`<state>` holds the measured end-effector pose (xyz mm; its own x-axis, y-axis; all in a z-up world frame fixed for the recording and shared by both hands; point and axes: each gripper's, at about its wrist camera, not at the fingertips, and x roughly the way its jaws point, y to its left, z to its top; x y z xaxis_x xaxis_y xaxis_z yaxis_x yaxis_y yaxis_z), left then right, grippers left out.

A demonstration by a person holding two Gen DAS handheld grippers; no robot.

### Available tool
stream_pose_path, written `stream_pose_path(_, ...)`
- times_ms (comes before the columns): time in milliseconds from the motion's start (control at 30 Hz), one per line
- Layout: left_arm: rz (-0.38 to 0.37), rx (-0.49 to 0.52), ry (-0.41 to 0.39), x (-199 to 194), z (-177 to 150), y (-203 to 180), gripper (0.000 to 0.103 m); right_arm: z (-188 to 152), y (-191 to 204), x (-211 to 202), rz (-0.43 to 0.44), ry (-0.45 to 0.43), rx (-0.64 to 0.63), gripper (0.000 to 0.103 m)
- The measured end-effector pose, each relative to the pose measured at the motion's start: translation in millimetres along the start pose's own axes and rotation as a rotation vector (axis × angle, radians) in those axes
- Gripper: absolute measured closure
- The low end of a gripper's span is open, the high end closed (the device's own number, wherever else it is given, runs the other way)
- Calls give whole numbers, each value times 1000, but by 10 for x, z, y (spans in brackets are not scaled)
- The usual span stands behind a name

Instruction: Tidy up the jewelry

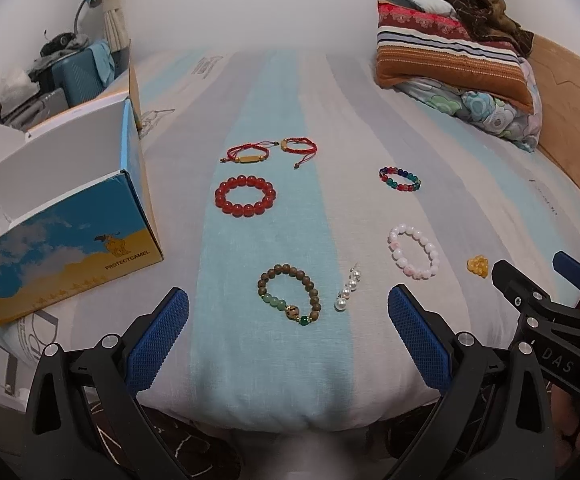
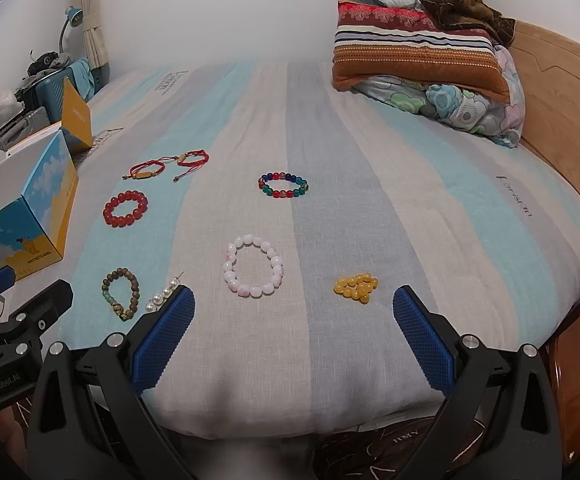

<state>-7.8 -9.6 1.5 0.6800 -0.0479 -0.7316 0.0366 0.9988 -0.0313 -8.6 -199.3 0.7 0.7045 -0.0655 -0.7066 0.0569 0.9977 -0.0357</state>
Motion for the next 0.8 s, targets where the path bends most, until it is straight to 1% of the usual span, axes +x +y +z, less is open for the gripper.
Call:
stream_pose_path(100, 11, 1, -6, -7, 6, 1, 6, 3, -5, 0, 0, 0, 1, 7)
stream_pose_path(800, 14, 0, -6, 1, 15, 13, 6, 12, -11, -14, -6, -7, -2, 7)
